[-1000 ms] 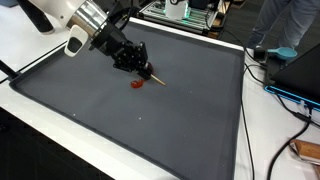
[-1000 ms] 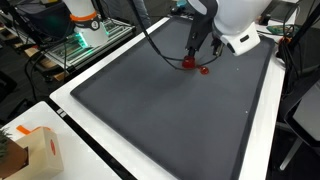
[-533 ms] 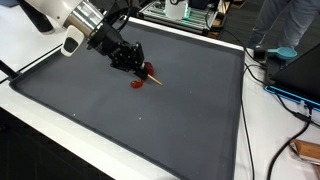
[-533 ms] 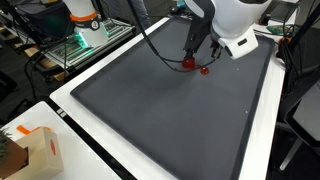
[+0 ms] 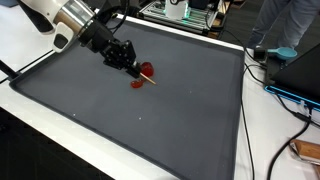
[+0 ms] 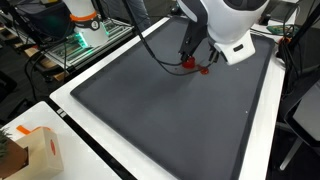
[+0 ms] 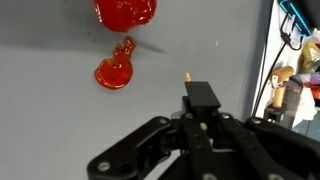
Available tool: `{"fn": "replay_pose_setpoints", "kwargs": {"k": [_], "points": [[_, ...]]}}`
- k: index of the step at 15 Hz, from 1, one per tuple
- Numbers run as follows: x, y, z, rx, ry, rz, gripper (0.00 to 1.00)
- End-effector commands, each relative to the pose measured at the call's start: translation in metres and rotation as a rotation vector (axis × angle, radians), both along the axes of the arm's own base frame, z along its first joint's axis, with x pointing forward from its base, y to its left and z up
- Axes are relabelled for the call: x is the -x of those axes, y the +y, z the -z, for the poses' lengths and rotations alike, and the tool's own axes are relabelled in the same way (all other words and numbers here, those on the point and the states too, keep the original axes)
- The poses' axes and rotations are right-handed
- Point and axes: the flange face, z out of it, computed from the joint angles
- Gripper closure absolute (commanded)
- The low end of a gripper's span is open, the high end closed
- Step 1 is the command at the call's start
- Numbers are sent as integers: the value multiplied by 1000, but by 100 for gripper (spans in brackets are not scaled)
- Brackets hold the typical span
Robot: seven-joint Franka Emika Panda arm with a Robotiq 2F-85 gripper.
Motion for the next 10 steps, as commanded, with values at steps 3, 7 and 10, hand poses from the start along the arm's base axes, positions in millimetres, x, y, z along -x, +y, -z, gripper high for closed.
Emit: {"fn": "replay_pose_setpoints", "kwargs": {"k": [3, 7, 10], "points": [[-1, -12, 6, -23, 24, 44, 97], [-2, -14, 11, -24, 39, 52, 97], [-2, -14, 11, -20, 69, 80, 97]]}}
